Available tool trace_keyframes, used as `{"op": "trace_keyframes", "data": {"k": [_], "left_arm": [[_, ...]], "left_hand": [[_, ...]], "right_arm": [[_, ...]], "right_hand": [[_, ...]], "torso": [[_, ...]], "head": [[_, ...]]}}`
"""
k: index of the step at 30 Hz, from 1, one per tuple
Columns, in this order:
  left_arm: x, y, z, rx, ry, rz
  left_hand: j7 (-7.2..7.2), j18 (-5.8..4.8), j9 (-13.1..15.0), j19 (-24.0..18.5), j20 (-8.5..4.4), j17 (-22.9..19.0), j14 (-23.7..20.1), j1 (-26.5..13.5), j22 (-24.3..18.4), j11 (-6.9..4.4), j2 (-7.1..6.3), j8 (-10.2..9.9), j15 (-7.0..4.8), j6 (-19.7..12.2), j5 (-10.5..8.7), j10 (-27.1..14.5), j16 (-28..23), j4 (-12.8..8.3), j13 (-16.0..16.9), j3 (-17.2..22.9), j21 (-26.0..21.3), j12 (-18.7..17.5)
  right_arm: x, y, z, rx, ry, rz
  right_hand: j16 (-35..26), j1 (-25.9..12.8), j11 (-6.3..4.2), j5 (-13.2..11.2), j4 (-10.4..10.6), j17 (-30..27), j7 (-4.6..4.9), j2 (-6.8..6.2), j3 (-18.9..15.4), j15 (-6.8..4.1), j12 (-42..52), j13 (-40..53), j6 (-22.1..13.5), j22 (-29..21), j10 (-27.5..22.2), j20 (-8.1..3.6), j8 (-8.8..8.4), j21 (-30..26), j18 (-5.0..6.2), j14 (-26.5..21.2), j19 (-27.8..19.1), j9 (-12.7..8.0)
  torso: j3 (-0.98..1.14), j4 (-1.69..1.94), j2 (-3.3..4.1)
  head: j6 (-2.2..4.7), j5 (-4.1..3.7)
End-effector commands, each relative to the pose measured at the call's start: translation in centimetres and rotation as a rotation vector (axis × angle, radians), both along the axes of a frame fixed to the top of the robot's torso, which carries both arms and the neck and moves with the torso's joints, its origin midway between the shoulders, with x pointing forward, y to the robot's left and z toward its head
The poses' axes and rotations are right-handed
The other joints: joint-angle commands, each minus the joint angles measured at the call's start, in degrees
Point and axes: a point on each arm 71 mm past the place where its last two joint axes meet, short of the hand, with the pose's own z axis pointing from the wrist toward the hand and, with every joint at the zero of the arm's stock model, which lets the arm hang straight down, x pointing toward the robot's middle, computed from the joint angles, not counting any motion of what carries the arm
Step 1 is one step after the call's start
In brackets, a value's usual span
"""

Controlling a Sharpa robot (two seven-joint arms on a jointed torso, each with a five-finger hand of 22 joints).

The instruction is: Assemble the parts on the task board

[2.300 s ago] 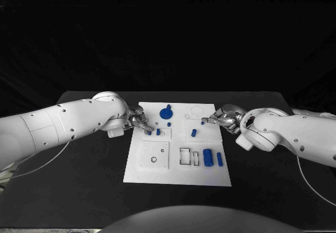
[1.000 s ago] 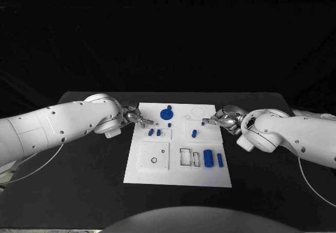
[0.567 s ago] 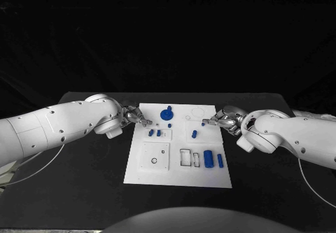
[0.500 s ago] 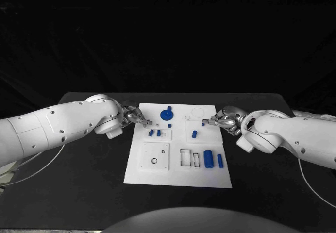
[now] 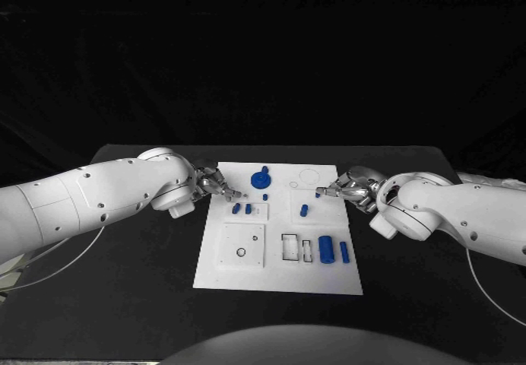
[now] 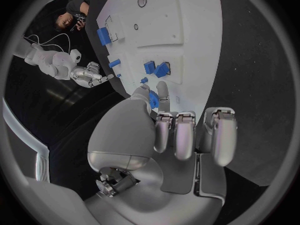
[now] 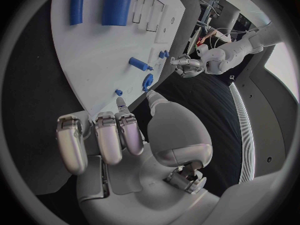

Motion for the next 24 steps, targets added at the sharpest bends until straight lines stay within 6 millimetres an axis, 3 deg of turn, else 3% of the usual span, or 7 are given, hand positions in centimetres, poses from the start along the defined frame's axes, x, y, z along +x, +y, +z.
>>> {"op": "trace_keyframes", "data": {"k": [1,24], "left_arm": [[-0.22,-0.29,-0.24,0.032,0.045,-0.026],[-0.26,-0.53,-0.50,0.091,0.075,-0.046]], "left_hand": [[0.24,-0.43,-0.10,6.03,-0.32,15.10,6.08,-0.78,15.09,-0.07,0.06,0.01,-0.49,-0.19,-0.23,5.95,0.15,-0.14,14.94,-0.38,0.14,0.15],[-0.09,-0.43,-0.09,6.03,-0.35,15.10,6.08,1.11,15.09,-0.37,0.31,0.06,-0.49,-0.15,-0.29,5.95,0.15,-0.37,14.94,-0.06,0.14,0.15]], "right_arm": [[-0.06,0.15,-0.03,-0.002,0.001,0.016],[-0.10,0.17,-0.03,-0.001,0.002,0.018]], "right_hand": [[0.36,0.03,0.49,0.29,-0.03,15.08,0.83,0.42,-0.42,0.43,0.38,15.05,-0.30,15.09,5.95,0.44,0.39,0.26,-0.82,5.87,6.10,0.05],[0.36,0.03,0.49,0.29,-0.03,15.08,0.83,0.42,-0.42,0.43,0.38,15.05,-0.30,15.09,5.95,0.44,0.39,0.26,-0.82,5.87,6.10,0.05]], "torso": [[0.03,0.00,0.01],[0.01,0.00,0.02]], "head": [[-0.01,-0.04],[-0.15,-0.09]]}}
